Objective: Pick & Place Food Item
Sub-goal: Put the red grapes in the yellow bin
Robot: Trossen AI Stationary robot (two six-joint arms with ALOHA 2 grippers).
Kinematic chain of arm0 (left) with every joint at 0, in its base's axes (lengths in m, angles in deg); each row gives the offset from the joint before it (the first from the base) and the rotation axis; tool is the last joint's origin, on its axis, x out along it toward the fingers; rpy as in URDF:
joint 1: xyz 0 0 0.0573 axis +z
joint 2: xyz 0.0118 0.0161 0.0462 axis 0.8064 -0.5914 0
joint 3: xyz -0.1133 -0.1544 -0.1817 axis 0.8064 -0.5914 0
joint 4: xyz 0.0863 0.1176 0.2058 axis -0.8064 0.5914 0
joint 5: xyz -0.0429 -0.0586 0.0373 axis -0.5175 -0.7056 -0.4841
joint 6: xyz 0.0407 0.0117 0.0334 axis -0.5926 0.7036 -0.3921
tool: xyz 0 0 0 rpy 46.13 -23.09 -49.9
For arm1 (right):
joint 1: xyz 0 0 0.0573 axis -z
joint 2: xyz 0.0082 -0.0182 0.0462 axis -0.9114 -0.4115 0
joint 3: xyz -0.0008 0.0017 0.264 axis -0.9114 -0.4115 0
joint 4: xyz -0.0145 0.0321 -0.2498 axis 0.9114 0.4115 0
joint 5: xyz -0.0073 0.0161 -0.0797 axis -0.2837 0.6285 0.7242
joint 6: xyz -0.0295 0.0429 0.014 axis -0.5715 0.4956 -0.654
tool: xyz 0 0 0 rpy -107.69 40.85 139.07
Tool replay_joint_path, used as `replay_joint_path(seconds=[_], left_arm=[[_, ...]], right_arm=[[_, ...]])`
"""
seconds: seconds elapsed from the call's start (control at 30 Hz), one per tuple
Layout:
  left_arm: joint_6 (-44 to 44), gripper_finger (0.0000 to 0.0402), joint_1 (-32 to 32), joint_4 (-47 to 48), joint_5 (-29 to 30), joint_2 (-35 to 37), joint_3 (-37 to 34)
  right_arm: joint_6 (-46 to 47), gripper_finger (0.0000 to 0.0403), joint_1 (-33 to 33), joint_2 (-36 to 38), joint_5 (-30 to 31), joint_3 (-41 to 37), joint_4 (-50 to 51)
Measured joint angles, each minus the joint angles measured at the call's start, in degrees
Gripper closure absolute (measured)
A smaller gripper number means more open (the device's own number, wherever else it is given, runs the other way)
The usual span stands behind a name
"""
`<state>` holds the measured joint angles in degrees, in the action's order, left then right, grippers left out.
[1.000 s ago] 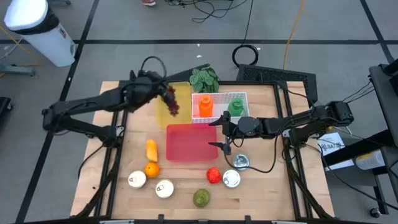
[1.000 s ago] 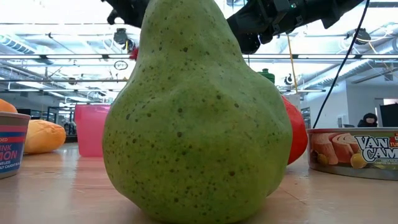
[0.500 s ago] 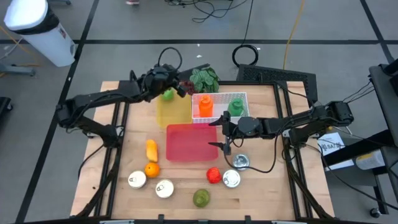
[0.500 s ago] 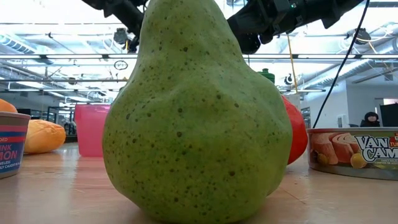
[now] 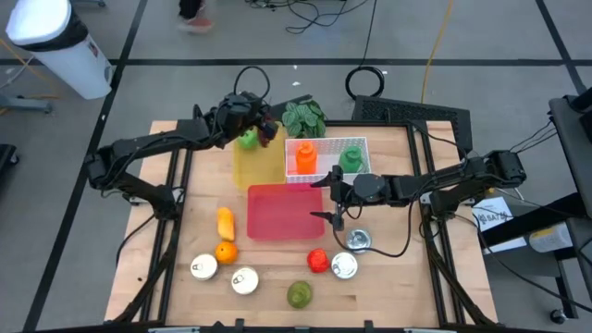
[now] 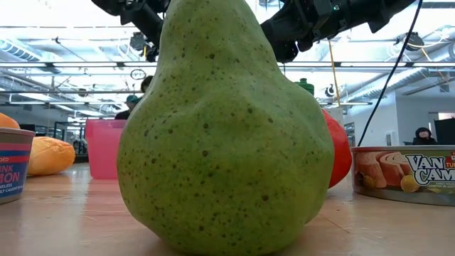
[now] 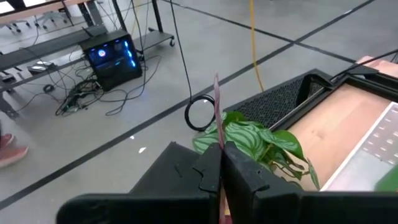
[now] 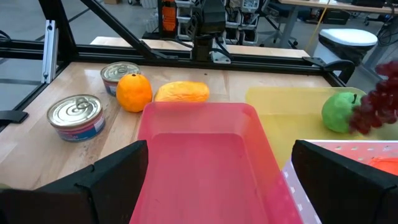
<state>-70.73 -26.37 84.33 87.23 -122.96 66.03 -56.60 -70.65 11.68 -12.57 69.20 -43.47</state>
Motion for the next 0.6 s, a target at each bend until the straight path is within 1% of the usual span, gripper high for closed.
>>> replay_joint_path(seconds=[0.13,0.27,0.47,0.6], left_arm=[[-0.1,0.0396,0.0,0.0,0.0,0.0,0.0],[0.0,0.0390,0.0,0.1,0.0,0.0,0.0],[0.2,0.0394,0.5,-0.5,0.3,0.0,-2.3],[1.2,0.0394,1.3,-3.5,0.4,0.0,-4.8]], right_arm=[[0.0,0.0026,0.0,0.0,0.0,0.0,0.0],[0.0,0.0026,0.0,0.0,0.0,0.0,0.0],[0.0,0.0026,0.0,0.0,0.0,0.0,0.0],[0.0,0.0026,0.0,0.0,0.0,0.0,0.0]])
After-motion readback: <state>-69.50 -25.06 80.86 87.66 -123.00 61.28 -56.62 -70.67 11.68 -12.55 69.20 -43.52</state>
